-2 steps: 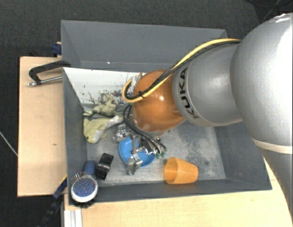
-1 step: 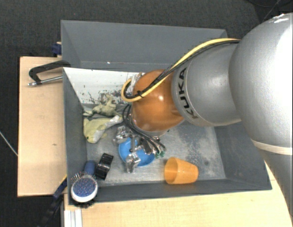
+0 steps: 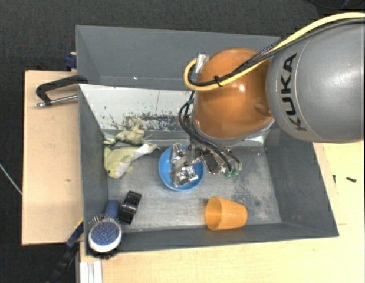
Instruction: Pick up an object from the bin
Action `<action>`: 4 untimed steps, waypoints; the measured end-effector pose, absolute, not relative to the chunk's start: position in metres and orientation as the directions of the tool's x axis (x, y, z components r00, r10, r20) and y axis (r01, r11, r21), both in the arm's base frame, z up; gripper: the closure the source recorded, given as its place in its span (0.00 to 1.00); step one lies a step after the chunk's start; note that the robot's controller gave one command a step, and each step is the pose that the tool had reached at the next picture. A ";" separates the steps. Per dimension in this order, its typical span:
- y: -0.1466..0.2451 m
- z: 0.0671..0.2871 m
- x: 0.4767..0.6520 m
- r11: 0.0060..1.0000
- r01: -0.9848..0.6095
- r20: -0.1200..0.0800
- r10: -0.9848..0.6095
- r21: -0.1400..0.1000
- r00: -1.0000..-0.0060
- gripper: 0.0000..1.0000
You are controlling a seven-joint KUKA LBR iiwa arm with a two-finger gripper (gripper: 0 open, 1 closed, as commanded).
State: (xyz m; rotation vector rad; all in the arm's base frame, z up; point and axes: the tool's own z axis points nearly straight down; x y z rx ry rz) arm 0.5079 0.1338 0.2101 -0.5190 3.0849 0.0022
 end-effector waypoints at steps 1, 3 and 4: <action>0.134 0.205 0.507 0.945 -0.328 -0.005 -0.328 0.001 -0.945 0.00; 0.064 0.073 0.523 0.842 -0.540 -0.010 -0.540 -0.002 -0.842 0.00; 0.061 0.076 0.523 0.842 -0.539 0.000 -0.539 -0.004 -0.842 1.00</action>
Offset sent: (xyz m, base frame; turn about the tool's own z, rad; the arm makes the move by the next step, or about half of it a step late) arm 0.0000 0.0000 0.0000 0.0000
